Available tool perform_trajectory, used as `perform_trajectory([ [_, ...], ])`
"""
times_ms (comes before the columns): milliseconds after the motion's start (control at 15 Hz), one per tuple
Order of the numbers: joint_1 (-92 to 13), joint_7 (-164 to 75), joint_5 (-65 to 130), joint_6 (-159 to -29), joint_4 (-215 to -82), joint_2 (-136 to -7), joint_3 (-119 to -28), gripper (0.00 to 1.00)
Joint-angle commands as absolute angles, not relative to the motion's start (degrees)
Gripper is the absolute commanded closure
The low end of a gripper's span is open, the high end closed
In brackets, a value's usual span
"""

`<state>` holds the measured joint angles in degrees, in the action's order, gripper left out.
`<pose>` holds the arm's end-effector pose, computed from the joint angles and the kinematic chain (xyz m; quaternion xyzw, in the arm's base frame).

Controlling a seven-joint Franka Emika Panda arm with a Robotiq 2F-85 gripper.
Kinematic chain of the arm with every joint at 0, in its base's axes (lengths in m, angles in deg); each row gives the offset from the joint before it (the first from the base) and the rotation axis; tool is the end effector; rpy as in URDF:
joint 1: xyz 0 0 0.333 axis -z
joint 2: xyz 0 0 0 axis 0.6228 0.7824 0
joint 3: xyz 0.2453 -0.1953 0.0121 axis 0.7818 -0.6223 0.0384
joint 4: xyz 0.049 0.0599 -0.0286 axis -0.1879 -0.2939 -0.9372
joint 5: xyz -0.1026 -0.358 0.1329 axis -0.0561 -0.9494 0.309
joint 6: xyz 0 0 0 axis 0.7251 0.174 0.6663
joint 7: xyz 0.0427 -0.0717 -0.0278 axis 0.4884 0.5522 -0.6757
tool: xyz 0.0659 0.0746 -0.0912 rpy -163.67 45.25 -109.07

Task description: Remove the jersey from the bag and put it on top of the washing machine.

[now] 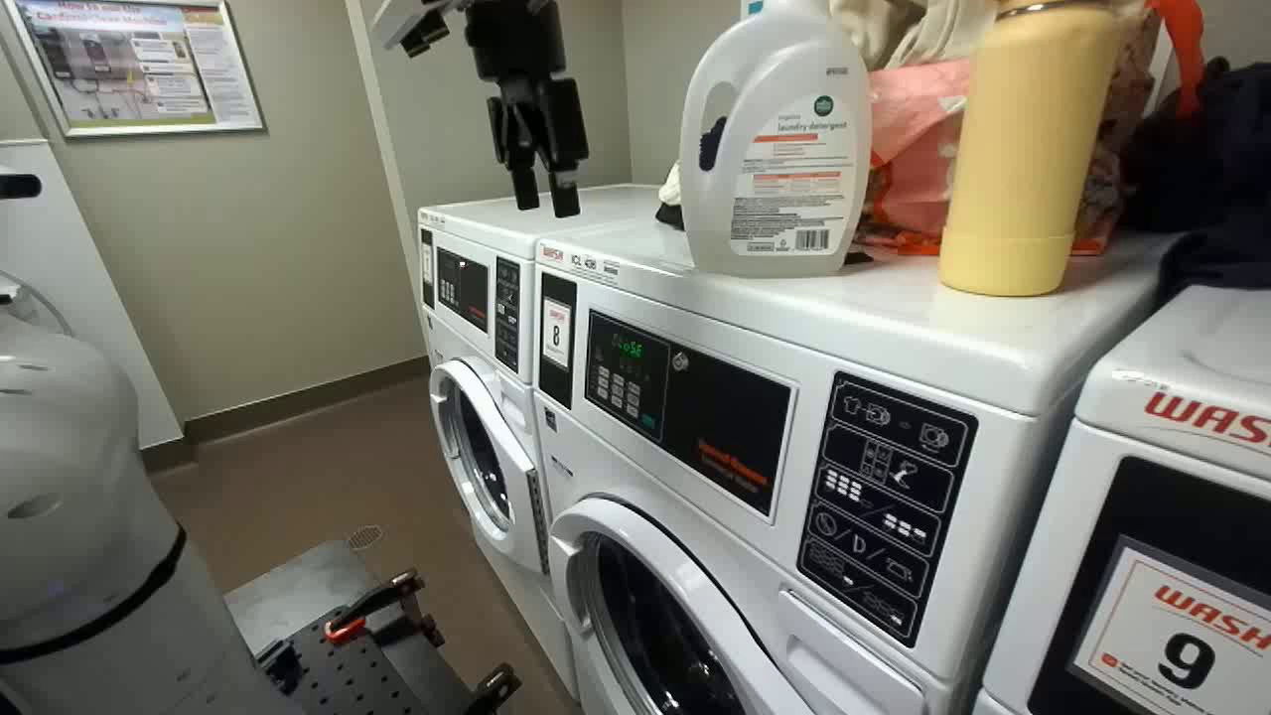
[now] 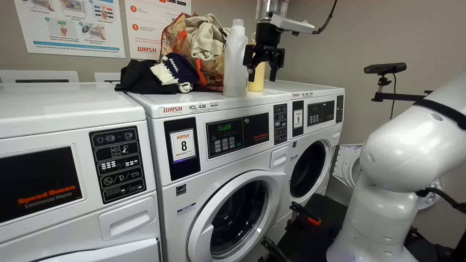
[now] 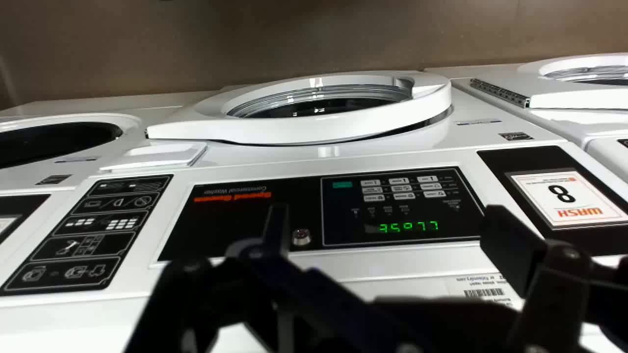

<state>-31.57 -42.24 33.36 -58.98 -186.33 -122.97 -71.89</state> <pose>0.3713 -0.0671 0.5563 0.9903 -0.1334 0.0375 0.0101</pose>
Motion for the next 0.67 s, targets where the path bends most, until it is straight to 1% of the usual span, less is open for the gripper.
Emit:
perform_trajectory([
  [0,-31.8,-42.1,33.2,-58.9,-186.2,-122.9,-72.1,0.0],
  [267,-31.8,-43.8,30.2,-59.6,-179.7,-119.2,-71.7,0.0],
  [600,-32.0,-46.2,23.8,-59.4,-163.7,-113.1,-71.3,0.0],
])
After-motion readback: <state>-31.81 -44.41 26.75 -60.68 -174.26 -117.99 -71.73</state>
